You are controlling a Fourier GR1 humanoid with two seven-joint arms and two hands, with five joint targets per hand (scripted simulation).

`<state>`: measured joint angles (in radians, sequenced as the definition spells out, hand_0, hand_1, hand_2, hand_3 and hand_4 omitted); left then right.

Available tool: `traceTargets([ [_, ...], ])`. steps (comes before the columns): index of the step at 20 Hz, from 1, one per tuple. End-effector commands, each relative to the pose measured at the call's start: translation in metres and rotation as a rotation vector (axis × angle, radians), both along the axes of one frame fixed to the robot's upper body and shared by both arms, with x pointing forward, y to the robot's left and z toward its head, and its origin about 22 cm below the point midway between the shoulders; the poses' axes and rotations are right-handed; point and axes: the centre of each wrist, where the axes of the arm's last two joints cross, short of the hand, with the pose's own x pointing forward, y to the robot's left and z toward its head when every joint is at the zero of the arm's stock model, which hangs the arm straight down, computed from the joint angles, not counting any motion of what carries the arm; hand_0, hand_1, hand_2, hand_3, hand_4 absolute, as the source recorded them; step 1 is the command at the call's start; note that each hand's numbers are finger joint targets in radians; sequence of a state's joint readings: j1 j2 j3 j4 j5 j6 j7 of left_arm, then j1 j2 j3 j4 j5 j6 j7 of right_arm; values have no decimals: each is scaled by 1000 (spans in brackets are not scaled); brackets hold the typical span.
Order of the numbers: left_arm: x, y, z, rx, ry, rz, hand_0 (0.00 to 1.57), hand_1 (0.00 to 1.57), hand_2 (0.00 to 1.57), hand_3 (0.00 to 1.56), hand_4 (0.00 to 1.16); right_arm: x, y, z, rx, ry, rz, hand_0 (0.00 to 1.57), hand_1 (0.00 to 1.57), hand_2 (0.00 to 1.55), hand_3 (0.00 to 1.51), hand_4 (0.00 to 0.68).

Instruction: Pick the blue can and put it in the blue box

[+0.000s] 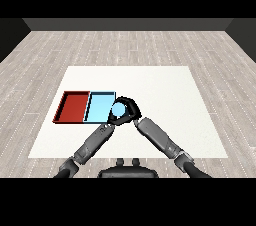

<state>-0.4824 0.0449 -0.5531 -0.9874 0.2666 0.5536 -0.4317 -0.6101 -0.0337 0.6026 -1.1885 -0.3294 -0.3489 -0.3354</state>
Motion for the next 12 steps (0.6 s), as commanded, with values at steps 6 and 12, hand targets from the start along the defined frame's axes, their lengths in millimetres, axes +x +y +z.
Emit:
traceTargets([
  [6,-5,-15,-8,-125,56,-65,1425,1425,1347,1000,683,-13,9,7,134,75,38,1267,1267,1371,1326,415],
  [12,2,-5,-6,-127,107,-32,1571,1571,1516,1448,1097,-8,-4,1,96,95,6,0,0,0,0,0],
])
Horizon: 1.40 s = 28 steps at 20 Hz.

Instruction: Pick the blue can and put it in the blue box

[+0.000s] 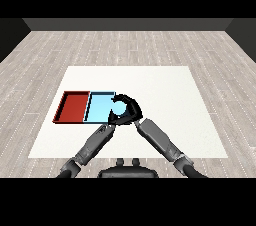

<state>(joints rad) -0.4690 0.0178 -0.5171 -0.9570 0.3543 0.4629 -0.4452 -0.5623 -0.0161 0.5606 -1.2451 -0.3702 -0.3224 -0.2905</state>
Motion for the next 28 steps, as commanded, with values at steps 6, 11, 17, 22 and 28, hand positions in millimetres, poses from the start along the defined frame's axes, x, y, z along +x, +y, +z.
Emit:
traceTargets([
  [6,12,0,7,-10,17,1,1571,1571,1546,1477,1138,-16,1,-15,29,-18,4,0,0,0,0,0],
  [11,4,-1,-2,37,9,15,1571,1571,1571,1503,1137,-3,-16,7,35,46,-11,0,0,0,0,0],
  [17,21,15,-8,66,-18,37,1571,1571,1571,1503,1133,1,-45,22,74,15,-25,0,0,0,0,0],
  [22,19,11,-7,77,-27,53,1571,1571,1571,1502,1126,-27,-80,10,102,11,-53,0,0,0,0,0],
  [28,17,24,-5,117,-4,63,1571,1571,1571,1492,1130,-33,-127,29,176,-44,-167,0,0,0,0,0],
])
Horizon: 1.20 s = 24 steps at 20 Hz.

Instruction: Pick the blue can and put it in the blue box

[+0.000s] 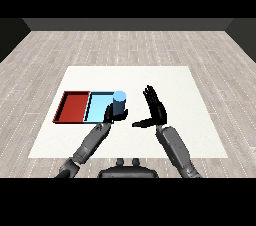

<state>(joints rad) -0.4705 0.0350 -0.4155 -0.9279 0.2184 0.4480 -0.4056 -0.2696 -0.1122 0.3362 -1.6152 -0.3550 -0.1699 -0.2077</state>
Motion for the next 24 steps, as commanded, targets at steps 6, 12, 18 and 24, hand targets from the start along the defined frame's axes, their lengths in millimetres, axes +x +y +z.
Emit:
traceTargets([
  [6,15,45,-4,95,46,103,1571,1571,1571,1506,1133,-36,-71,-6,63,-59,-173,0,0,0,0,0],
  [12,34,108,-7,116,151,261,1571,1571,1571,1496,1120,-30,-98,-3,53,-31,-222,0,0,0,0,0],
  [18,41,174,-12,192,313,373,1571,1571,1571,1517,1068,-28,-90,7,52,-34,-253,0,0,0,0,0],
  [24,66,172,0,319,472,441,1571,1571,1548,1401,991,-17,-94,-16,33,5,-247,0,0,0,0,0],
])
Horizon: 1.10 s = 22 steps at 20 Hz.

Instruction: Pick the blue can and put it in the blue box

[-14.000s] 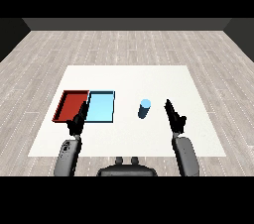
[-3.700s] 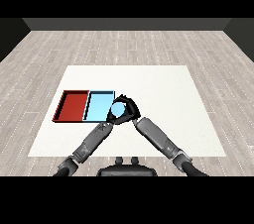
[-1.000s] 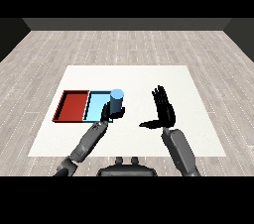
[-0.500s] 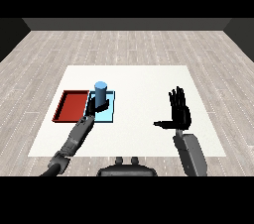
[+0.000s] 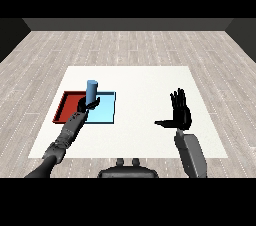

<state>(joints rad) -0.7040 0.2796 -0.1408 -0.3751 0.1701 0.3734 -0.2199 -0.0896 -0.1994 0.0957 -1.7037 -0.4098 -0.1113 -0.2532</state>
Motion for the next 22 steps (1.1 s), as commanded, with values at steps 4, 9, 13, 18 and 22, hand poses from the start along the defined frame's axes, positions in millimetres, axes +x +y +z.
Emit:
traceTargets([
  [4,5,-14,-11,110,195,36,1571,1571,1502,1378,987,13,-15,-24,19,36,-24,0,0,0,0,0],
  [9,-14,-21,-36,114,316,-7,1442,1442,1353,991,859,21,-21,-31,51,54,-41,0,0,0,0,0],
  [13,-19,-16,-40,95,419,-5,1537,1537,1418,337,835,17,-15,-19,46,49,-17,0,0,0,0,0],
  [18,-19,-20,-41,138,448,-45,861,861,878,478,651,2,-15,-40,33,25,-40,0,0,0,0,0],
  [22,-12,-15,-34,187,437,51,0,0,0,0,0,15,1,-32,76,20,-11,0,0,0,0,0],
])
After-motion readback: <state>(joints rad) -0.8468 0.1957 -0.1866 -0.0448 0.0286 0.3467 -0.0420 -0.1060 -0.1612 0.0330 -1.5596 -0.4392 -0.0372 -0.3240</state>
